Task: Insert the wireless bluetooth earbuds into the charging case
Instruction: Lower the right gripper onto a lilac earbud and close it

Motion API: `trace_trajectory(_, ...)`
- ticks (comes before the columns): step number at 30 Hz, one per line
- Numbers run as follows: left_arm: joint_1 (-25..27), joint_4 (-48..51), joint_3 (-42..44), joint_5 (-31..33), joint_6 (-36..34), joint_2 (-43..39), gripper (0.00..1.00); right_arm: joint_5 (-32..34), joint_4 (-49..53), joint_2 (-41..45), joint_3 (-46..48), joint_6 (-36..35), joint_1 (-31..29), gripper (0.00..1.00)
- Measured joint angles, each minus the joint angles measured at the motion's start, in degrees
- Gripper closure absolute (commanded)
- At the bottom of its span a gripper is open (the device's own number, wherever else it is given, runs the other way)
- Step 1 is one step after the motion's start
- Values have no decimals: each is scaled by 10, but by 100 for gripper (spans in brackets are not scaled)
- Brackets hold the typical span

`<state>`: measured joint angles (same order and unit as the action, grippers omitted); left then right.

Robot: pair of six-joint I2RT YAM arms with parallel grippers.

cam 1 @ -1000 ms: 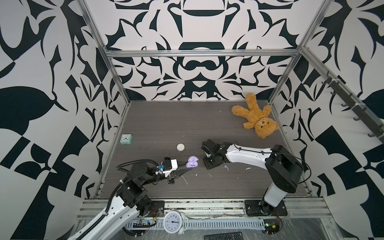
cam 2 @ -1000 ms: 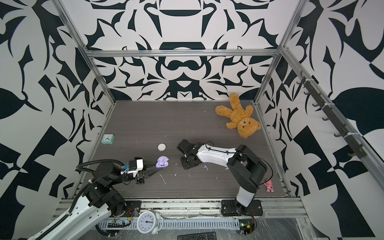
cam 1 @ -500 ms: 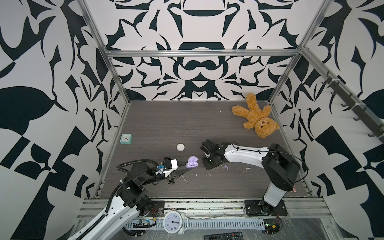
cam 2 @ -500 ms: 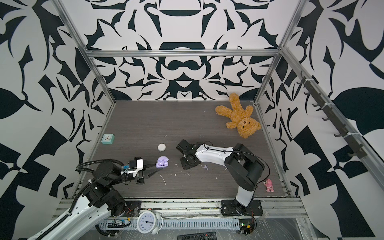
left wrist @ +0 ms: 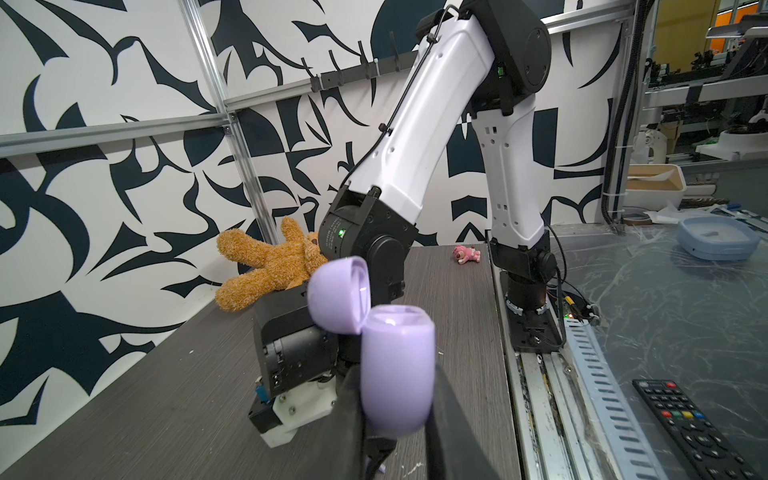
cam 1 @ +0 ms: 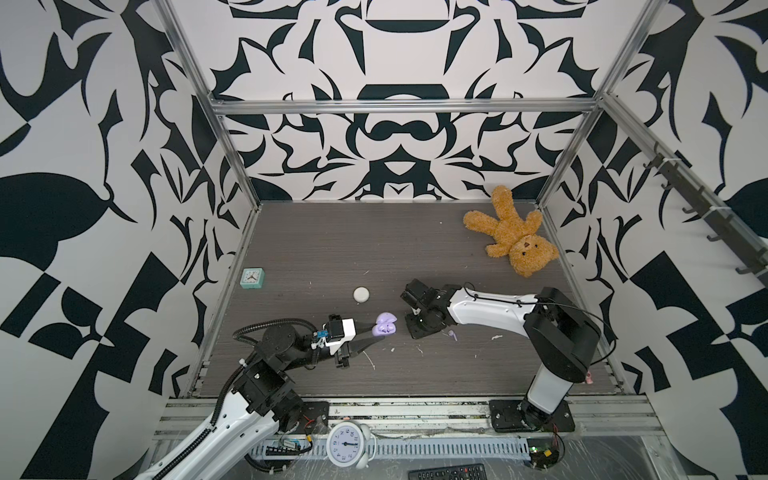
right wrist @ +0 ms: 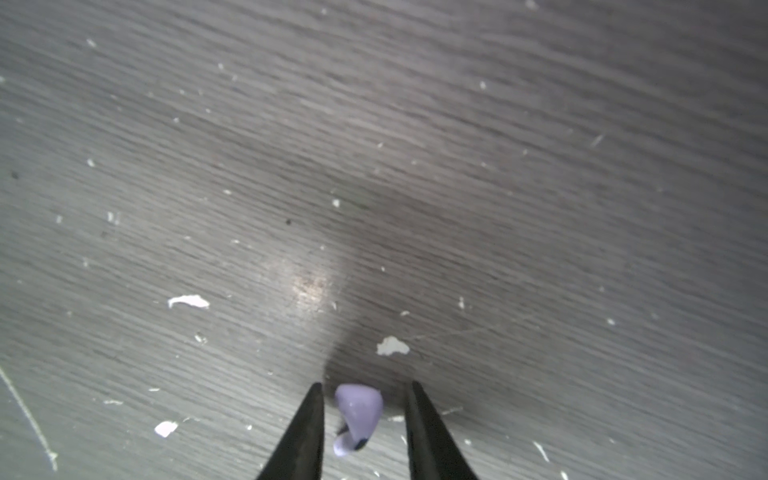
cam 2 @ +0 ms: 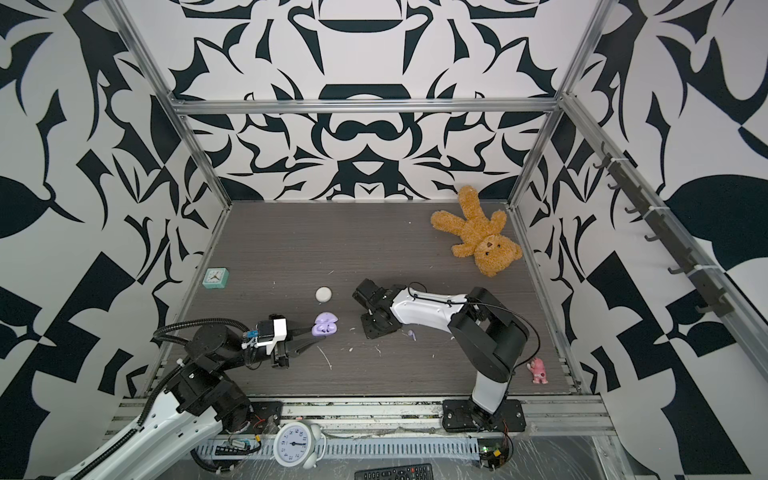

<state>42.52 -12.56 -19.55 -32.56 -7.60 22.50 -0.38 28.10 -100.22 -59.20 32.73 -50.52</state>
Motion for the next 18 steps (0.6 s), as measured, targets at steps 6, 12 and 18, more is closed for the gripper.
trace_trajectory(6, 0, 0, 0, 0, 0, 0, 100, 6, 16, 0, -8, 49, -6, 57)
trace_trajectory(12, 0, 0, 0, 0, 0, 0, 100, 15, 40, -5, -43, 85, -12, 60)
trace_trajectory(18, 0, 0, 0, 0, -2, -4, 100, 36, 68, -37, -67, 107, -19, 63)
